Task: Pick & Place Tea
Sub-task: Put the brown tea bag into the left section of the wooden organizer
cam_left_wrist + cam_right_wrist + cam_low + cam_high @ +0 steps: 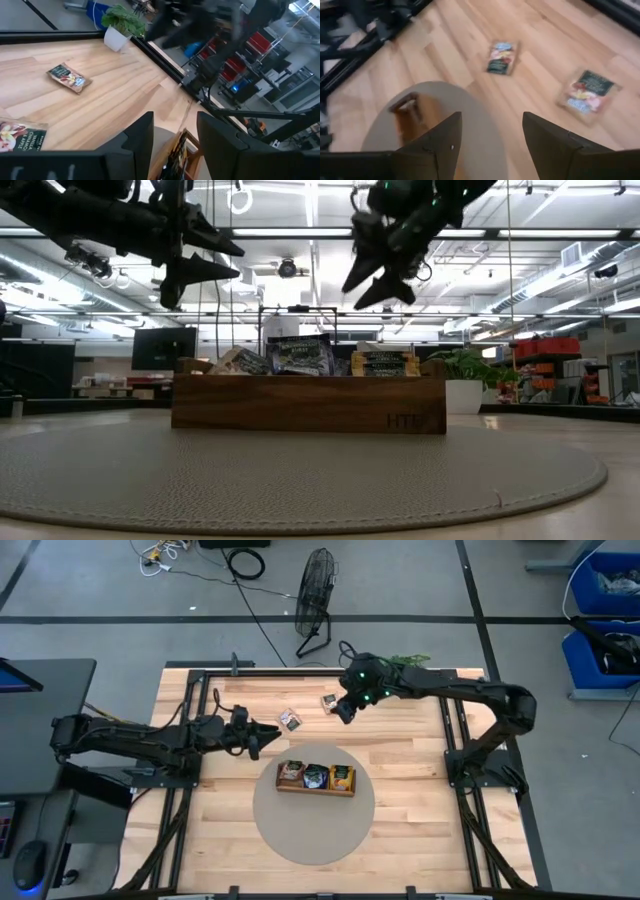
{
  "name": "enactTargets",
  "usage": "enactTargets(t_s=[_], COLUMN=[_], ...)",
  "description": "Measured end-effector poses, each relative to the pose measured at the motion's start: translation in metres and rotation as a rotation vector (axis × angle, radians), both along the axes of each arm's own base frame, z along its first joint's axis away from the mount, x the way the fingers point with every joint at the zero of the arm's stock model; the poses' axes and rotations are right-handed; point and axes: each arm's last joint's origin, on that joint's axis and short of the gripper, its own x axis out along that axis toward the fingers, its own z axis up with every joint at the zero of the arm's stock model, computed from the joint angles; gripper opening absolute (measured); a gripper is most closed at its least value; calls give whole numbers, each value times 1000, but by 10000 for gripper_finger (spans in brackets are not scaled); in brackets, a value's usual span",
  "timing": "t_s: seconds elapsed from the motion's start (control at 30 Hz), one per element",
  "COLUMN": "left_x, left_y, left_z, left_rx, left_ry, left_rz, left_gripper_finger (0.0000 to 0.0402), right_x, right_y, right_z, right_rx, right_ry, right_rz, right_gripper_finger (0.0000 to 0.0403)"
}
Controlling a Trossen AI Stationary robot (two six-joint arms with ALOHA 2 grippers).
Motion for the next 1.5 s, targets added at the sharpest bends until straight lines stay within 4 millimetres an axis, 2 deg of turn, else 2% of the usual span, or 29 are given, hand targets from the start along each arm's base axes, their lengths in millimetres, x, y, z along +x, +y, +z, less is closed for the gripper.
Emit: enactTargets(t_s=[0.13,0.33,0.57,0.77,0.9,1.23,1.37,1.5], left_x=[0,0,0,0,0,0,0,0], left_y=[0,0,0,0,0,0,1,1], left_z=[0,2,2,2,2,2,3,3], left_rx=[-4,-5,-43,-50,-50,-75,-98,-99], left_ry=[-1,-22,-35,-37,-37,-49,-58,-58], left_rz=[0,1,6,7,8,13,17,17], left_gripper_finger=[154,154,154,154,154,154,154,154], right_x=[1,-5,-13,-17,-14,21,30,35], right_y=[-30,-75,-110,-131,-144,-176,-179,-179], right_z=[-18,-56,-80,-89,-94,-96,-106,-115], right_rx=[79,223,271,278,273,159,169,168], right_ry=[-10,29,38,10,47,244,342,389], right_rz=[-22,-68,-225,-292,-263,-100,8,38], right_gripper_finger=[217,217,217,217,217,217,217,217])
